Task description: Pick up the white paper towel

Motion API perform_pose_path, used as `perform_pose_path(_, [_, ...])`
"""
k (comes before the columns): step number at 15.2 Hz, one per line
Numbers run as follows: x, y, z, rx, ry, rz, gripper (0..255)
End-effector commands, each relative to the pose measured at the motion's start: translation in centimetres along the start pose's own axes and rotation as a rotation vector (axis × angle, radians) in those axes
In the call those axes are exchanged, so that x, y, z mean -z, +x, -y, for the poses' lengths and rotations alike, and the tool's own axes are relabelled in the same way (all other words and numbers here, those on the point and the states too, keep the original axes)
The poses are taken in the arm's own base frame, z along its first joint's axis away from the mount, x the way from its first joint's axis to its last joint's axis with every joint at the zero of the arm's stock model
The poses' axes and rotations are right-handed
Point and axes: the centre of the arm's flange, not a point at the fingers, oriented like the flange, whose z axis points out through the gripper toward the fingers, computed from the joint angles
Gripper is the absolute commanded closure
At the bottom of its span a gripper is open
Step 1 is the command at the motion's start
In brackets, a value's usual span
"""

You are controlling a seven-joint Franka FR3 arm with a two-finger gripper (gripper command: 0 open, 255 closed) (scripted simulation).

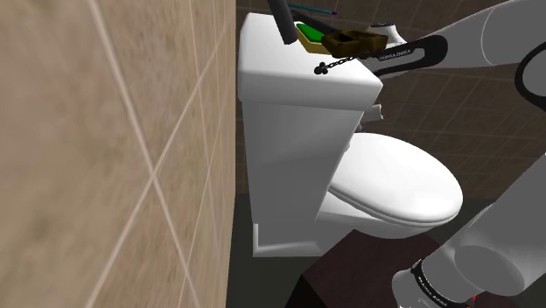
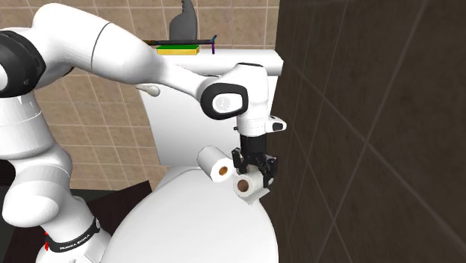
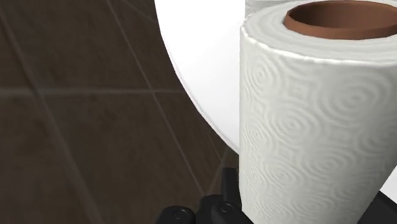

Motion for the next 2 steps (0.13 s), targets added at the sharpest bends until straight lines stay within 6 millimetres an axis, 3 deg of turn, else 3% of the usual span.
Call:
perform_pose_path(1, [0.55,0.0,-0.06,0.0,0.0,0.0,255])
perform_pose_path(2, [0.55,0.01,-0.06,0.0,0.0,0.0,255])
